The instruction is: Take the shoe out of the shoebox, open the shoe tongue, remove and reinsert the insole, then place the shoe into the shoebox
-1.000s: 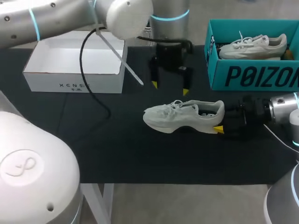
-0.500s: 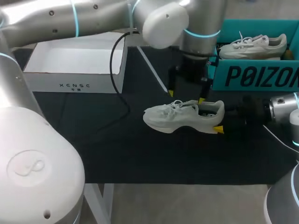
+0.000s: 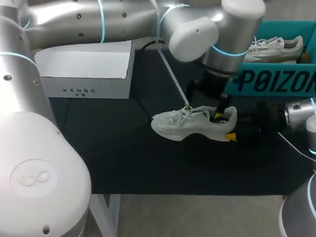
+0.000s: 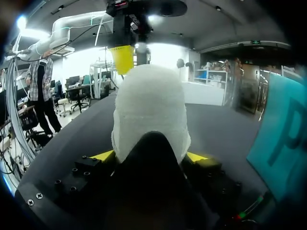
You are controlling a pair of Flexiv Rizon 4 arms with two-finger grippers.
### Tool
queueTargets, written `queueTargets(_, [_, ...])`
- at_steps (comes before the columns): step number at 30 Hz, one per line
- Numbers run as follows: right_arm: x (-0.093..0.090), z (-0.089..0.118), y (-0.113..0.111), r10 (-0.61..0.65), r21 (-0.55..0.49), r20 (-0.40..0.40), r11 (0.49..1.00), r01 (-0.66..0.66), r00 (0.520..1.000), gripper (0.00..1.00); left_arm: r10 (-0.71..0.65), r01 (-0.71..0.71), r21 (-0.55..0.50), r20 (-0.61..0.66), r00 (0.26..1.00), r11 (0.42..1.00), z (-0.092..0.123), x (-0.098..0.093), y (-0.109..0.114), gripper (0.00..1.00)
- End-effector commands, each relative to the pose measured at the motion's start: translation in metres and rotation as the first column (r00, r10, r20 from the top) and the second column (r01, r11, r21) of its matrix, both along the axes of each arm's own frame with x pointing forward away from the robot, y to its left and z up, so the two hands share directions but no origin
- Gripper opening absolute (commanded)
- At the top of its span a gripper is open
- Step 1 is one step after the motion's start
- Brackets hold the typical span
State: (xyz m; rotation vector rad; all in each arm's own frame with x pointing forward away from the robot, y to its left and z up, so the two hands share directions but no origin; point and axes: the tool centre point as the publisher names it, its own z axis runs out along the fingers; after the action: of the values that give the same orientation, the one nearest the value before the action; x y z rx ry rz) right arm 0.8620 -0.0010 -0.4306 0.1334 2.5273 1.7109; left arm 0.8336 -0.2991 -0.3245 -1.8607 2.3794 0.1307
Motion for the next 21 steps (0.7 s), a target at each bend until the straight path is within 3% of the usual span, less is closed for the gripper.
queueTargets(1, [0.002,-0.002,0.001,-0.002,-0.002,0.001,1.000,0.002,1.000,0.00,0.014,-0.014,0.021,0.003,1.000,1.000,-0.010,0.001,-0.004,1.00])
queueTargets(21, [0.002,-0.002,0.001,-0.002,-0.002,0.001,1.000,0.002,1.000,0.00,0.059,-0.060,0.030,0.038,0.998,0.998,-0.023,0.012,-0.006,1.00])
